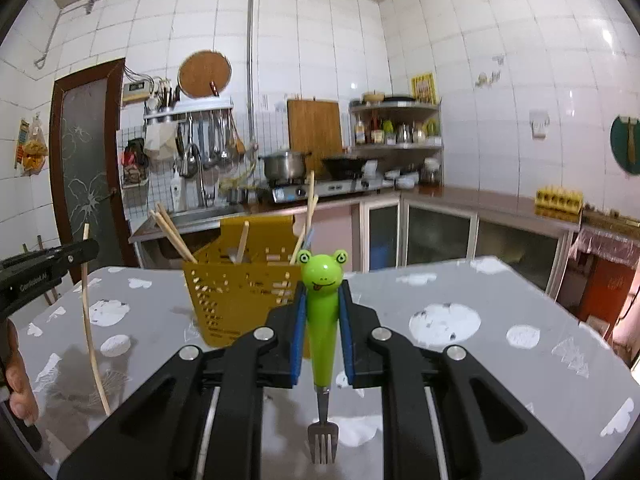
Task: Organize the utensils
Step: 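Lift the fork and chopstick with both tools and carry them over the yellow holder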
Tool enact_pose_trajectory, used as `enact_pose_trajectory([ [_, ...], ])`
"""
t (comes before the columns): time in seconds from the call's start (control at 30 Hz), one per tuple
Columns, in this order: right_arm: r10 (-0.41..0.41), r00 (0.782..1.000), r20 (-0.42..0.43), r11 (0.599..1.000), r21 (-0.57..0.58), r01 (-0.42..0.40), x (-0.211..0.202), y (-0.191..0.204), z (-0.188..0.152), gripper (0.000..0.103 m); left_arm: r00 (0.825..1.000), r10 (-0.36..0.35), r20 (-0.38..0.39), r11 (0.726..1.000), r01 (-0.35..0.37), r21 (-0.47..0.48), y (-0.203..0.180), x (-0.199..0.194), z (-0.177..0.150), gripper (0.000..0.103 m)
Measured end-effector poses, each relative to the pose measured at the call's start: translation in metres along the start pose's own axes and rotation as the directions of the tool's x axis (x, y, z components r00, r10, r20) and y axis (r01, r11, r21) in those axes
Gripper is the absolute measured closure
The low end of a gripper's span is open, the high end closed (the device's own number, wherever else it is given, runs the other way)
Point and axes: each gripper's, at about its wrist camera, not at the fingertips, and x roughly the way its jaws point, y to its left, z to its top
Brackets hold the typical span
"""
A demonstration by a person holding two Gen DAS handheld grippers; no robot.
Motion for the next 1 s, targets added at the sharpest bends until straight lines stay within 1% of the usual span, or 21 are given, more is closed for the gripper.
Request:
enact_pose_trajectory([
  [0.13, 0.014, 0.999, 0.037, 1.000, 0.012, -0.015, 0.000, 0.000, 0.012, 0.087, 1.000, -0.011, 0.028, 1.000, 0.011, 0.001, 0.002, -0.001, 0.010, 0.099],
  [0.37, 0.042, 0.998, 0.053, 0.996, 0.075, -0.046, 0.013, -0.006, 0.039, 0.087, 0.997, -0.028, 0.078, 1.000, 0.029, -0.007, 0.005, -0.002, 0.037, 0.099],
  [0.43, 0.045, 0.997, 0.063, 0.995, 0.090, -0.051, 0.019, -0.008, 0.049, 0.087, 0.995, -0.044, 0.091, 0.999, 0.046, -0.022, 0.007, -0.001, 0.049, 0.099],
  [0.57, 0.052, 0.994, 0.091, 0.993, 0.098, -0.061, 0.029, -0.009, 0.075, 0.087, 0.989, -0.072, 0.130, 0.997, 0.075, -0.018, 0.003, 0.001, 0.077, 0.099],
  [0.67, 0.051, 0.992, 0.112, 0.995, 0.080, -0.060, 0.042, -0.007, 0.098, 0.087, 0.981, -0.106, 0.165, 0.993, 0.112, -0.029, 0.000, 0.003, 0.108, 0.099],
  [0.83, 0.047, 0.986, 0.157, 0.995, 0.075, -0.059, 0.064, 0.000, 0.131, 0.087, 0.969, -0.116, 0.218, 0.991, 0.129, -0.043, -0.009, 0.017, 0.146, 0.099],
  [1.0, 0.060, 0.985, 0.164, 0.993, 0.088, -0.075, 0.096, 0.006, 0.147, 0.087, 0.961, -0.121, 0.247, 0.989, 0.138, -0.052, -0.020, 0.050, 0.166, 0.099],
])
